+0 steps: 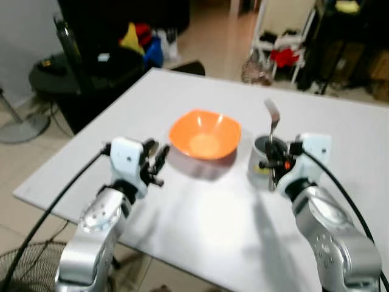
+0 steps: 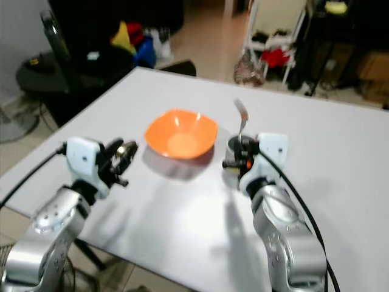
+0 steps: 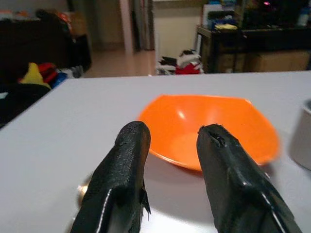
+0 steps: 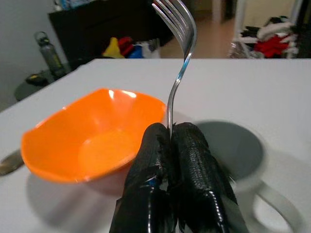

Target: Setting the table

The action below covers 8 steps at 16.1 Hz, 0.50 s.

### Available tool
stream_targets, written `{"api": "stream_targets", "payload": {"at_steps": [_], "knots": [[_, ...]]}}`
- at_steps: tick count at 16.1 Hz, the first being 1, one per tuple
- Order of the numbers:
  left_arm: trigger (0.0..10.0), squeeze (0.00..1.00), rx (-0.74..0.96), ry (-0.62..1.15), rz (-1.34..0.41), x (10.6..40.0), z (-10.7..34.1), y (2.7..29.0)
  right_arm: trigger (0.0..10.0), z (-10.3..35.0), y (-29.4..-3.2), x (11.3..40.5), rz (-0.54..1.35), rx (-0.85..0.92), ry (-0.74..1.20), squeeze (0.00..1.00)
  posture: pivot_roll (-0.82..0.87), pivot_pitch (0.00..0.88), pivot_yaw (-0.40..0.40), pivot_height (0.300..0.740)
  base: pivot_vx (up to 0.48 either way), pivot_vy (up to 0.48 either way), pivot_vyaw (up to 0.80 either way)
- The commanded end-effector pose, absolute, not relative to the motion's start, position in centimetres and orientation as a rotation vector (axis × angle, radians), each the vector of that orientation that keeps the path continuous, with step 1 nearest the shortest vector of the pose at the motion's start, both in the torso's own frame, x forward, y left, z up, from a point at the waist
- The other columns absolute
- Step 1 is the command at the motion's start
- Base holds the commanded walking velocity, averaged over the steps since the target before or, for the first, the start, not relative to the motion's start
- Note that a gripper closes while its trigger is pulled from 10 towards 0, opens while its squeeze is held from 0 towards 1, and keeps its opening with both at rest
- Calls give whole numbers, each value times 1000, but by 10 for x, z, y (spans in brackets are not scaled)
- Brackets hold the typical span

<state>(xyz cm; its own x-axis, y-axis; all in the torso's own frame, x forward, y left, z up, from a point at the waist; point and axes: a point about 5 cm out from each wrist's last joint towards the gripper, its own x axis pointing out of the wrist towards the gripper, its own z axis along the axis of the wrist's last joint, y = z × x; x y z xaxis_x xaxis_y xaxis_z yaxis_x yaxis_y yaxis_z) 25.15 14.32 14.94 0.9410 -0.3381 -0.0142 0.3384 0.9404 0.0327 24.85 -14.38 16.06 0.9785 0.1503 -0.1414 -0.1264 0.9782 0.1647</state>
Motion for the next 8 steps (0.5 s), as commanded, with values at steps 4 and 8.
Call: {"api": "stream_targets", "payload": {"at_steps": [4,8], "knots": [[10000,0,55,15,-324,252,149,153,10000,164,-133,248,191,184,137,0,128,0,34,727,0,374,-380],[10000,0,63,15,-327,249,150,158,10000,163,-130,248,210,187,140,0,144,0,31,727,0,405,-519]]}}
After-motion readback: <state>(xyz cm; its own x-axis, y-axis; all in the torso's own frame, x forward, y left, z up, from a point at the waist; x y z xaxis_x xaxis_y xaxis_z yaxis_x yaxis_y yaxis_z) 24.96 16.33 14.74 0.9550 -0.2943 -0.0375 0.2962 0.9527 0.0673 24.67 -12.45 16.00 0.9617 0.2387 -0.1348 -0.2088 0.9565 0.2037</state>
